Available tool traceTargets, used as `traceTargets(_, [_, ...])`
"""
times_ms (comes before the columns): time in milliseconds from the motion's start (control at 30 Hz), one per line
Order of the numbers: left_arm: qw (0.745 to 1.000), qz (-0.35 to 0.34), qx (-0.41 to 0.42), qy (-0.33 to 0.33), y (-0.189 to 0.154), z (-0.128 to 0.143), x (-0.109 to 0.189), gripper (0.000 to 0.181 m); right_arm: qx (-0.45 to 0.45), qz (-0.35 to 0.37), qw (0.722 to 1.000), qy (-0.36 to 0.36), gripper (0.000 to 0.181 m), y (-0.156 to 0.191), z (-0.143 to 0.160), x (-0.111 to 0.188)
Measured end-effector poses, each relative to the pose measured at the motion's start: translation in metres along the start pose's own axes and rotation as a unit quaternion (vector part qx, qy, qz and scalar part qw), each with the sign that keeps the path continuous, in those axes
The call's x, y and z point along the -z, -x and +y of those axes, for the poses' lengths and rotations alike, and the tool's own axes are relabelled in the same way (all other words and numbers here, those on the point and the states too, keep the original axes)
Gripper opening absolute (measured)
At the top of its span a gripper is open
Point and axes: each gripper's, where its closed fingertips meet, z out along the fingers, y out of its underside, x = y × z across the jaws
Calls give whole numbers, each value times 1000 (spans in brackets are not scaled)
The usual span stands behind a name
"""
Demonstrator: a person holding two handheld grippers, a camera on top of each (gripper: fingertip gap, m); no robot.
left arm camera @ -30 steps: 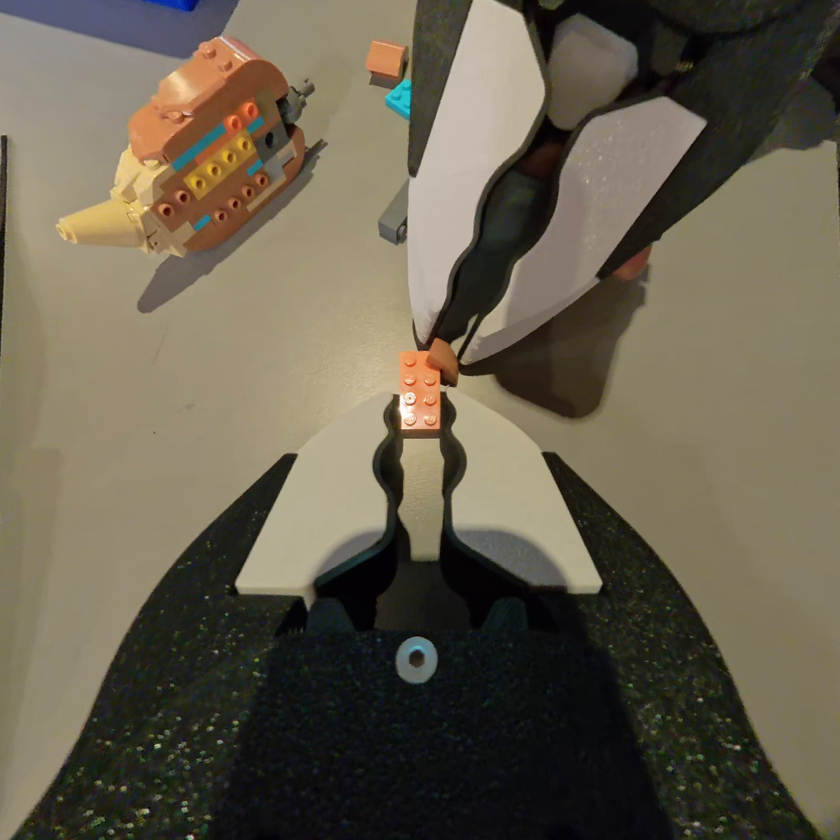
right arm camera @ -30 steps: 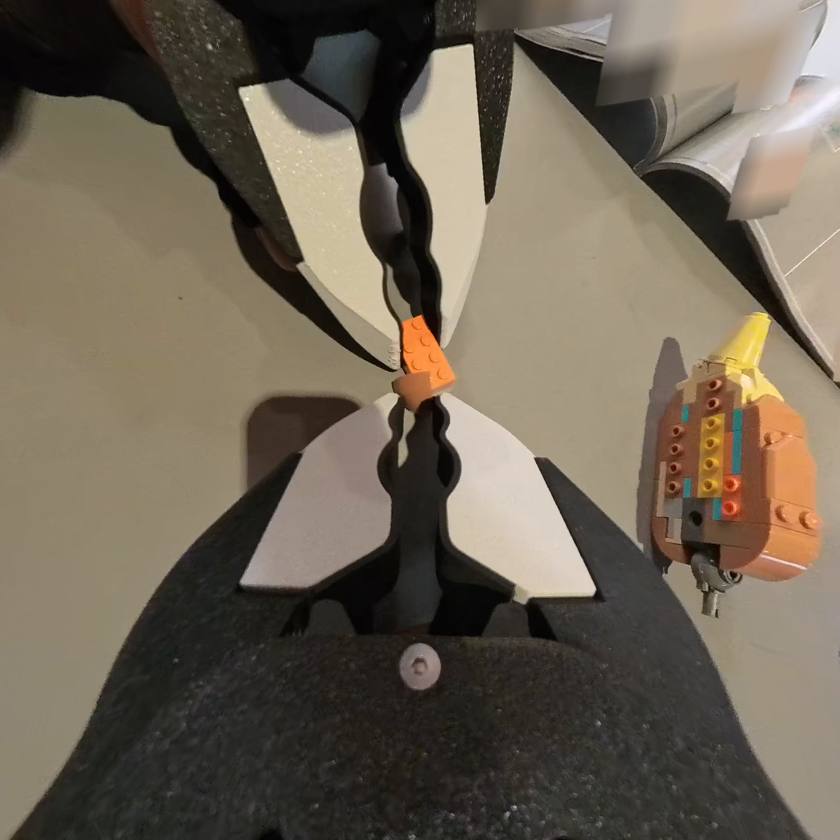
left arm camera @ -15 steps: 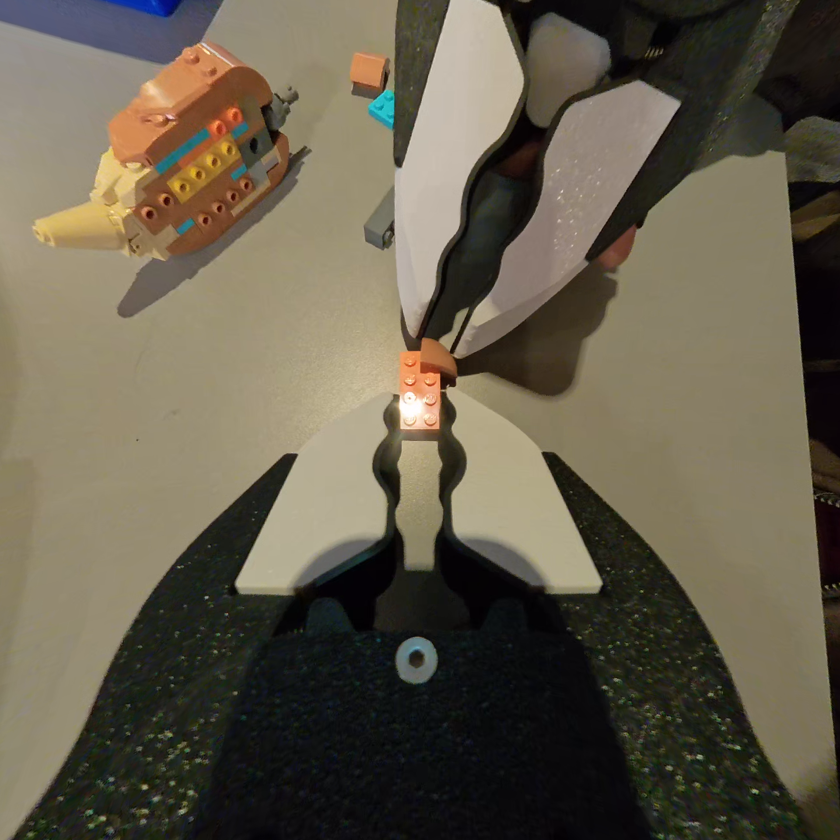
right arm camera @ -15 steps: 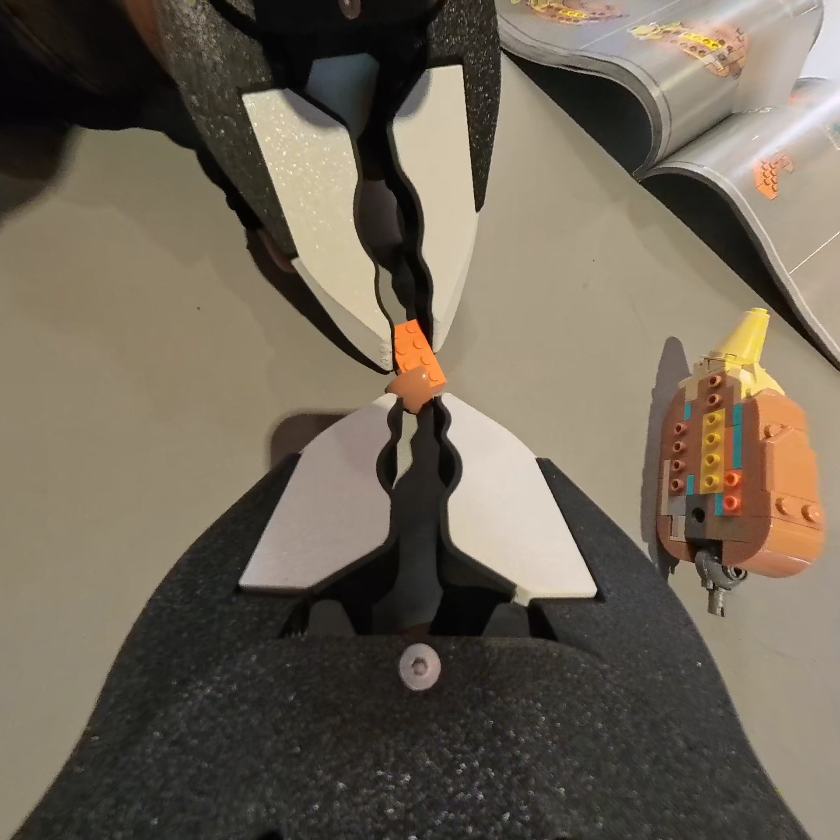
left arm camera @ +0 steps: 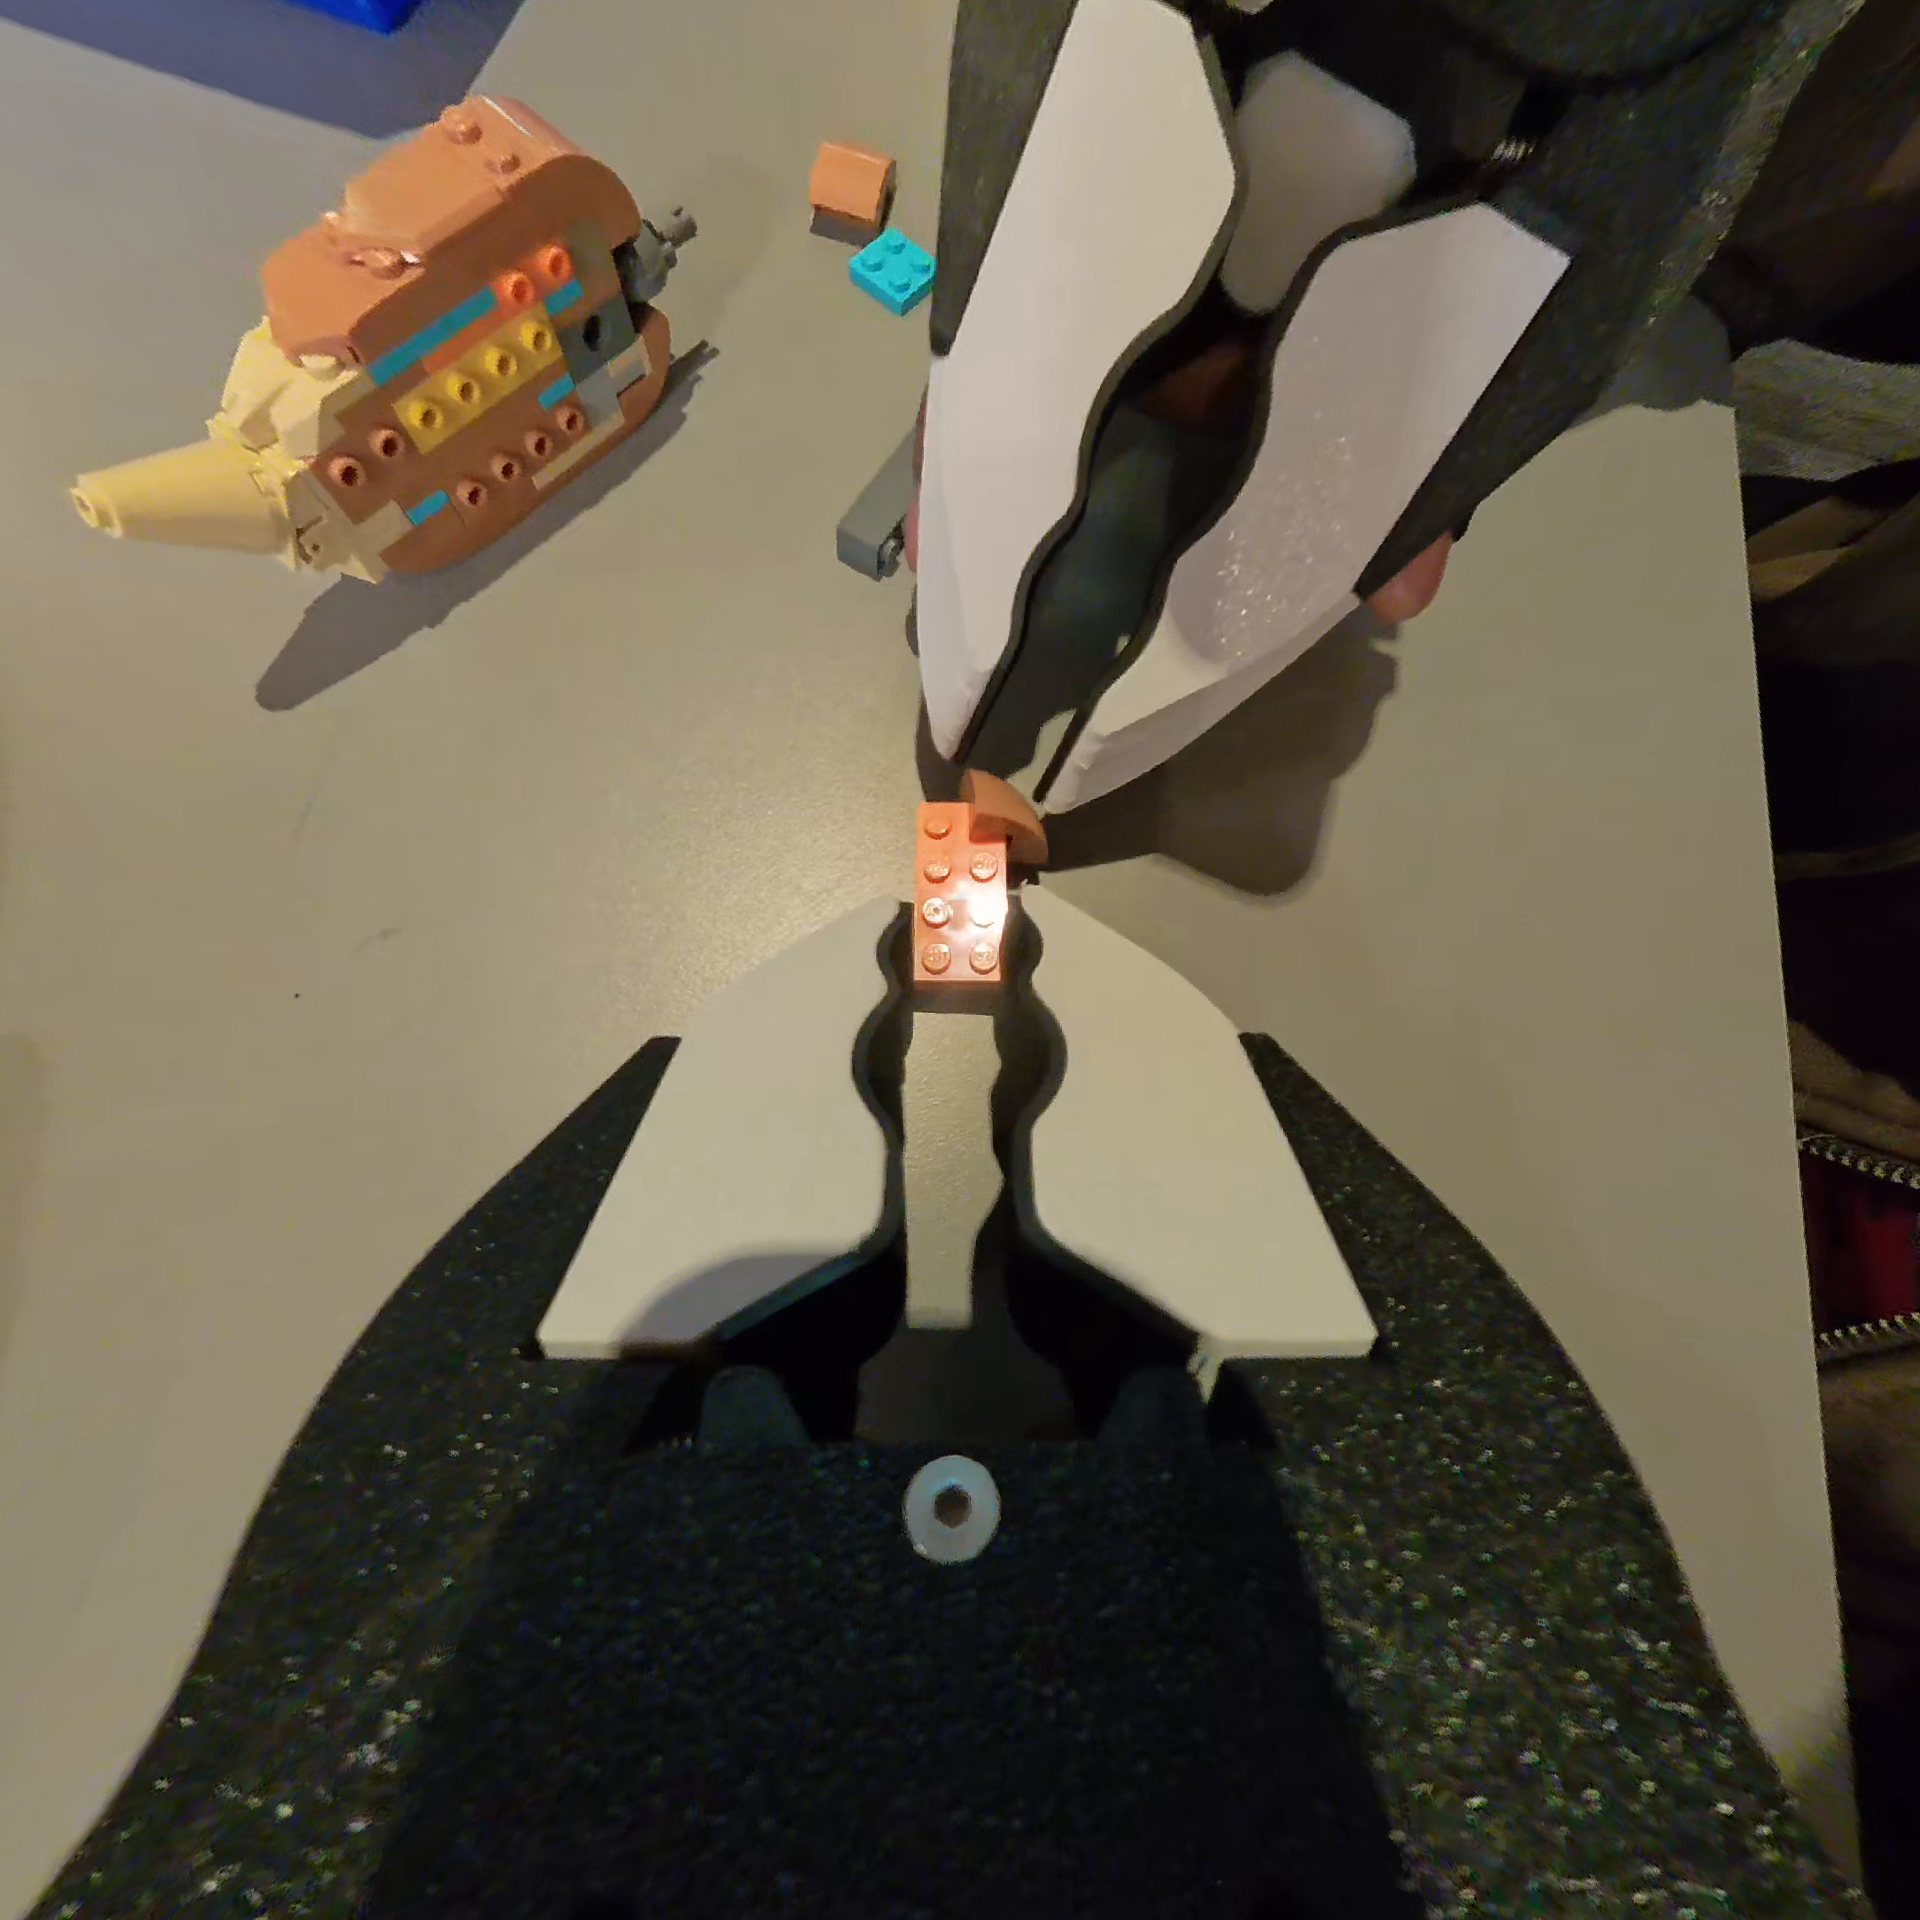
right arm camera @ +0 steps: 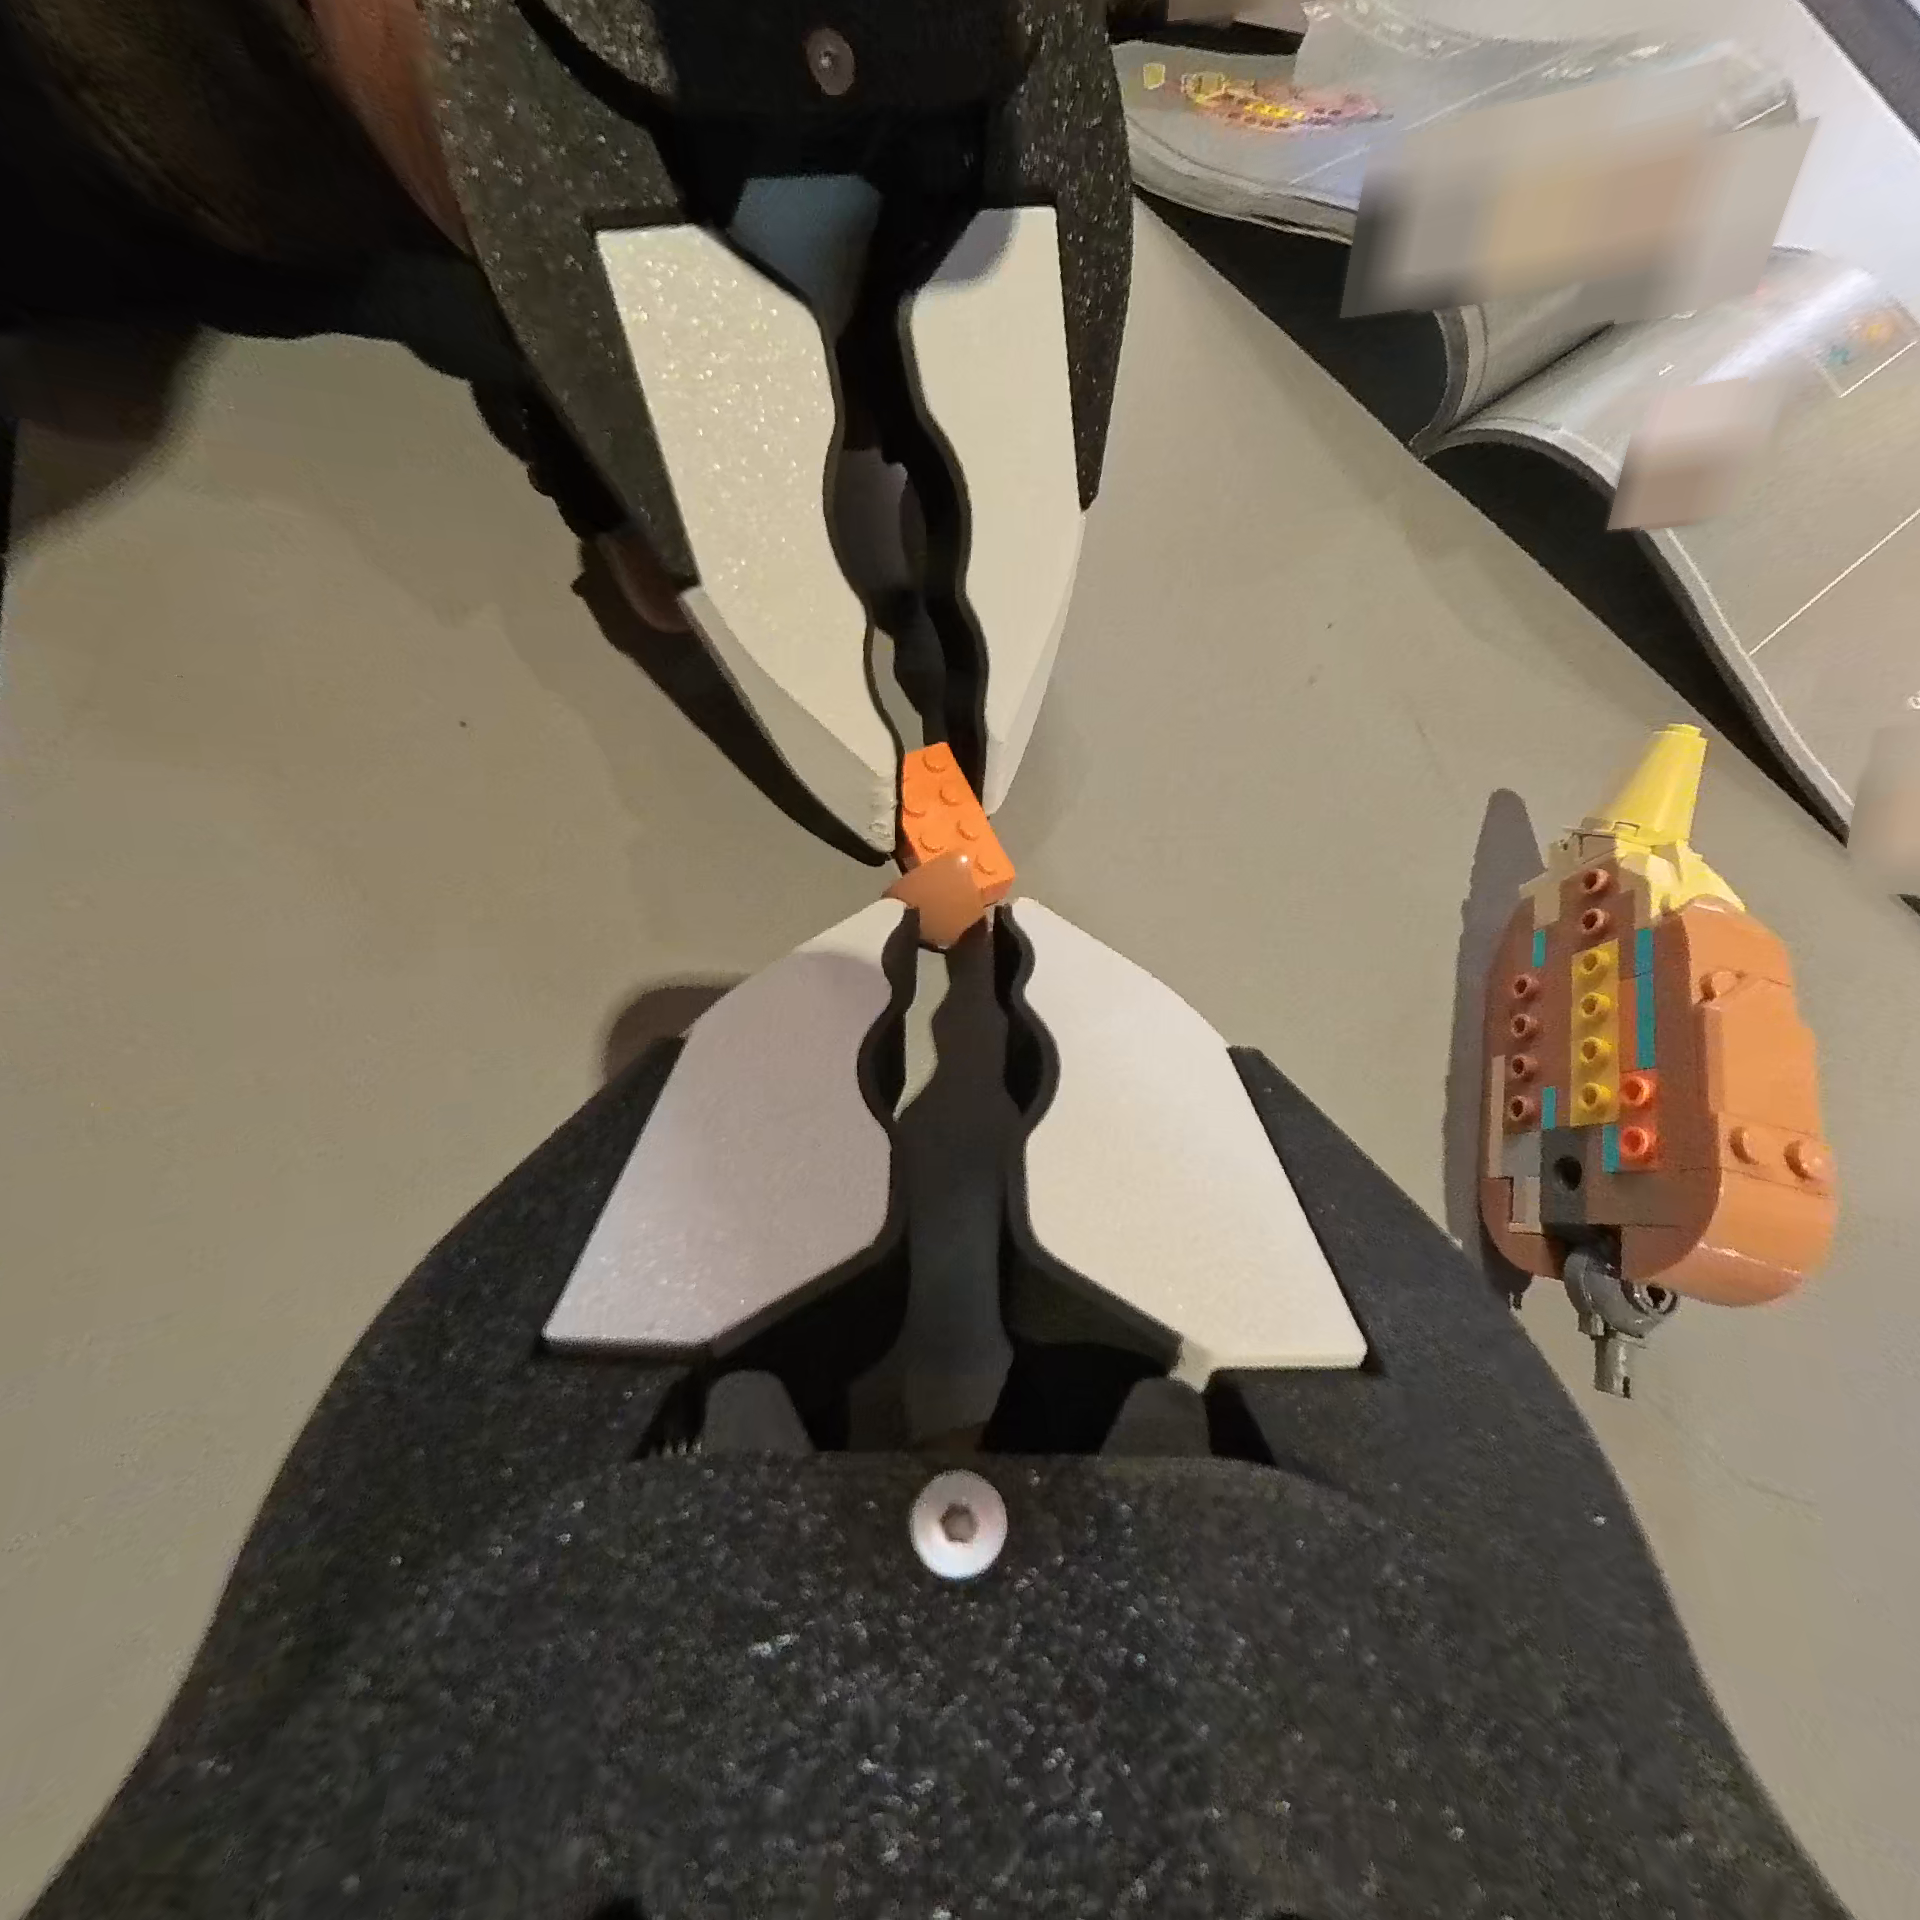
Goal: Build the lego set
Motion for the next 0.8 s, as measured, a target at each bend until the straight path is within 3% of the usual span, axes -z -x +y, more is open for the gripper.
traceTargets(567, [999,3,33,-11,4,-2,3,16,37,27,998,-38,18,-2,-7,8])
traceTargets(800, [994,24,99,-50,9,-10,11,17,147,99,980,-88,25,-12,-14,19])
